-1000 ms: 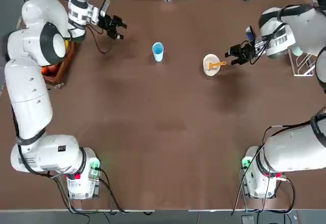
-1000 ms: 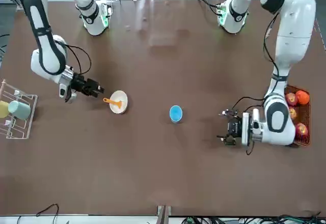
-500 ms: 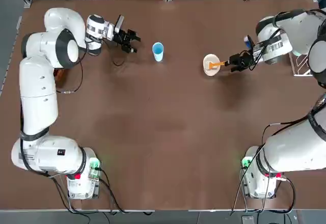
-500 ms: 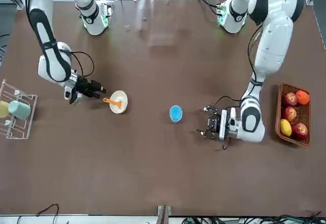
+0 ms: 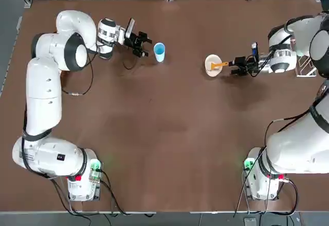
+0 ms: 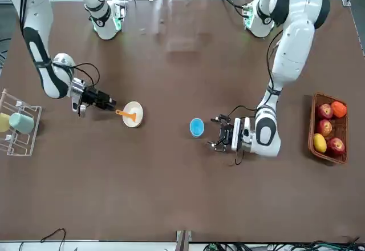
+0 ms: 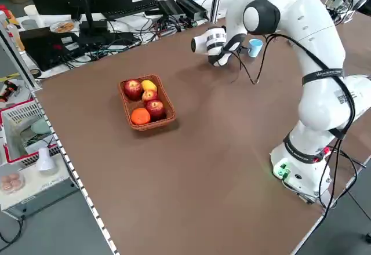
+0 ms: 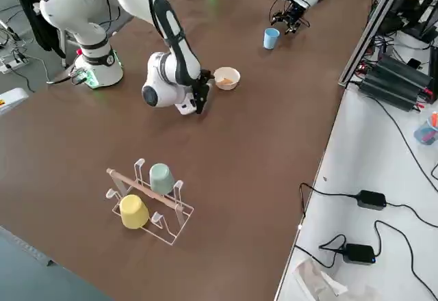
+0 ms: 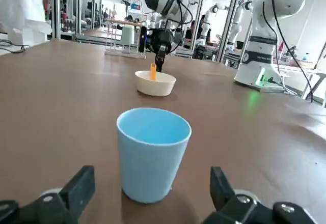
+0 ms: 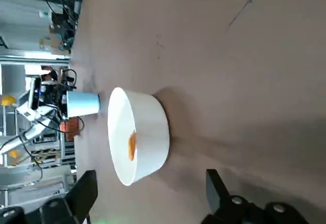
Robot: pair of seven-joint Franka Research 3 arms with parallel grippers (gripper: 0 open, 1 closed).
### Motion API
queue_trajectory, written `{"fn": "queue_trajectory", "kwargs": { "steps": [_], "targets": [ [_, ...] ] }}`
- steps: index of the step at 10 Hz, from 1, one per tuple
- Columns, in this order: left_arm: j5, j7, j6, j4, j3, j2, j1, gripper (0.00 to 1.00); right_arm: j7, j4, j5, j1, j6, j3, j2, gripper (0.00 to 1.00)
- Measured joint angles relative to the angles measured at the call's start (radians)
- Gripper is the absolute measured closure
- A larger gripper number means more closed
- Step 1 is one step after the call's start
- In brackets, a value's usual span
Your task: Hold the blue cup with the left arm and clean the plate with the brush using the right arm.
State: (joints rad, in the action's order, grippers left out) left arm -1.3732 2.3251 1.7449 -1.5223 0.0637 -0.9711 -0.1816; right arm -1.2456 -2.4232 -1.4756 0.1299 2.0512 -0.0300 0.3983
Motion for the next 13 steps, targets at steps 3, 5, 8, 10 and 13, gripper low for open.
{"fn": "queue_trajectory", "kwargs": {
  "steps": [3, 5, 8, 10, 13],
  "targets": [
    [-0.036, 0.041, 0.024, 0.000, 0.000, -0.021, -0.015, 0.00, 0.000, 0.007, -0.083, -0.019, -0.003, 0.011, 0.008, 0.09],
    [-0.070, 0.064, 0.030, 0.000, 0.000, -0.029, -0.034, 0.00, 0.000, 0.008, -0.103, -0.038, -0.003, 0.011, 0.008, 0.14],
    [-0.124, 0.091, 0.059, 0.000, 0.000, -0.043, -0.067, 0.00, 0.000, 0.008, -0.110, -0.065, -0.003, 0.012, 0.008, 0.28],
    [-0.139, 0.092, 0.061, 0.000, -0.001, -0.045, -0.077, 0.00, 0.000, 0.009, -0.111, -0.081, -0.003, 0.012, 0.008, 0.38],
    [-0.188, 0.092, 0.062, 0.000, -0.001, -0.052, -0.107, 0.00, 0.000, 0.015, -0.112, -0.087, -0.003, 0.011, 0.008, 0.47]
  ]
}}
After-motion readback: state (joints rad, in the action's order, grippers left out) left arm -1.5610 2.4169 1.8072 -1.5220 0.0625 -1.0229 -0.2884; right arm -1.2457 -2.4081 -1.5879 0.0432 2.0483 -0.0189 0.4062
